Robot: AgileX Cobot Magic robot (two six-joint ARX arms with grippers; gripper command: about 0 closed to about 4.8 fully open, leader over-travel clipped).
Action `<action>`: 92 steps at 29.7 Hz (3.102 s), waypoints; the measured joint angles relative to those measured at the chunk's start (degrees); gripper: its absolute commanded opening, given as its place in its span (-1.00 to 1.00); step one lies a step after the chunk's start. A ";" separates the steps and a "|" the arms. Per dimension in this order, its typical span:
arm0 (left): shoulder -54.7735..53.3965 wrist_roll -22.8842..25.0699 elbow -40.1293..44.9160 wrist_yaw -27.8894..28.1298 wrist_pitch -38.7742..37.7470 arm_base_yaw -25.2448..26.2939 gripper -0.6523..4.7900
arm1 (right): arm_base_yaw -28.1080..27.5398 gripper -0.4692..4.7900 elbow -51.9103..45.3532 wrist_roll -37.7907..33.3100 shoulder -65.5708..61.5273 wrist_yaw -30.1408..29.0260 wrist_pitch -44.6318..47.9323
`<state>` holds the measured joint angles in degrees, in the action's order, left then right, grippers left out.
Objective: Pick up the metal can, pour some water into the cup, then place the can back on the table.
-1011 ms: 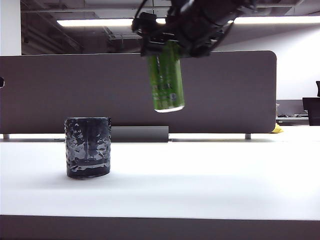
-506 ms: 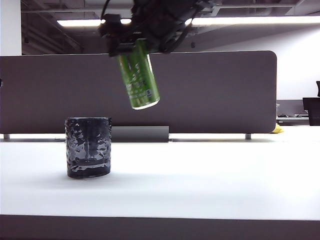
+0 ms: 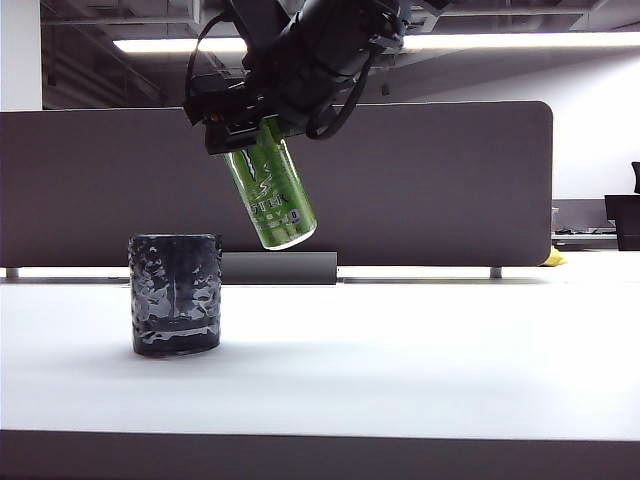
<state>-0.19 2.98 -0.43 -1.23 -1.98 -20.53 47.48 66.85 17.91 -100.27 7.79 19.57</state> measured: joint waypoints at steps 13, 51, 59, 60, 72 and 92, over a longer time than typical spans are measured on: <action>0.00 0.00 0.00 0.02 0.00 0.76 -0.78 | -0.02 0.34 0.02 5.03 -1.16 0.00 0.46; 0.00 0.00 0.00 -0.02 0.00 0.85 -0.78 | 0.00 0.34 4.79 26.82 -6.60 2.71 -3.39; 0.00 0.00 0.00 -0.02 0.00 0.85 -0.78 | 0.00 0.34 4.79 30.16 -6.60 2.71 -5.70; 0.00 0.00 0.00 -0.02 0.00 0.85 -0.78 | 0.00 0.34 4.79 30.40 -6.60 2.71 -5.86; 0.00 0.00 0.00 -0.02 0.00 0.85 -0.78 | 0.02 0.34 4.79 35.19 -6.60 3.56 -5.97; 0.00 0.00 0.00 -0.02 0.00 0.90 -0.78 | 2.84 0.34 4.81 43.54 -7.52 3.93 -1.88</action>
<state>-0.19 2.98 -0.43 -1.26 -1.98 -19.64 50.33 71.66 61.45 -107.79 11.73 17.69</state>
